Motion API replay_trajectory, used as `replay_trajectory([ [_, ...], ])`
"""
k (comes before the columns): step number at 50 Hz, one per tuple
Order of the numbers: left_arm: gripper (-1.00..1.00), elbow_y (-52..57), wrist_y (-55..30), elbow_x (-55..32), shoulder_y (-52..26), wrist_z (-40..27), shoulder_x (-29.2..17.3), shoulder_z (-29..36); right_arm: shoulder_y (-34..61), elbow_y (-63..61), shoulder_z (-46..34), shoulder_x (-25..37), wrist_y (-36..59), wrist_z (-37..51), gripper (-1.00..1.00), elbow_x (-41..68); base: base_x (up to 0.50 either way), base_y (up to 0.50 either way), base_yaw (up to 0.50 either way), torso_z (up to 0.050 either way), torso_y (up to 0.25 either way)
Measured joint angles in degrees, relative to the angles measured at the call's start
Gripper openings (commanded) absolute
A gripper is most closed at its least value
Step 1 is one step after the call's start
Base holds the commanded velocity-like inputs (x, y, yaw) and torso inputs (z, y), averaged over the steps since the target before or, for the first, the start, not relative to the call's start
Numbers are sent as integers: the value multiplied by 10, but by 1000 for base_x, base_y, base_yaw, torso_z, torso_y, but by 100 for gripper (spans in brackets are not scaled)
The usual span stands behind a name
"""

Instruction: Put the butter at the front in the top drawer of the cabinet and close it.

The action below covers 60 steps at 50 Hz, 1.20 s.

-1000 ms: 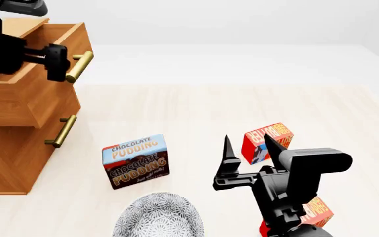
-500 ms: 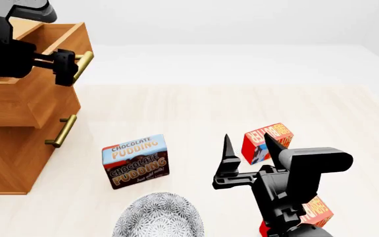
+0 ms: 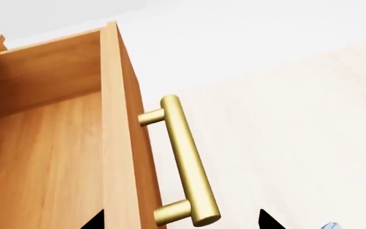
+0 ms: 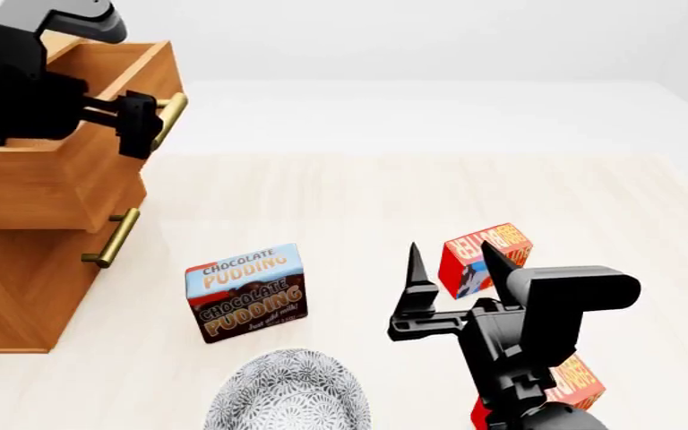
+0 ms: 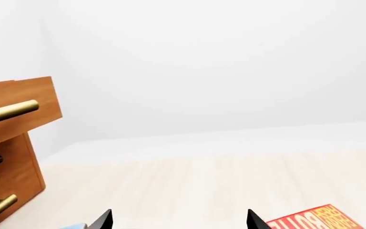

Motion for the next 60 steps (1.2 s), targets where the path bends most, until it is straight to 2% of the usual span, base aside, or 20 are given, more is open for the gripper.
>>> replay_trajectory([
  [60, 100, -30, 69, -23, 17, 43, 44, -10, 5, -7, -1, 16, 0, 24, 100, 16, 0, 0, 0, 0, 0],
])
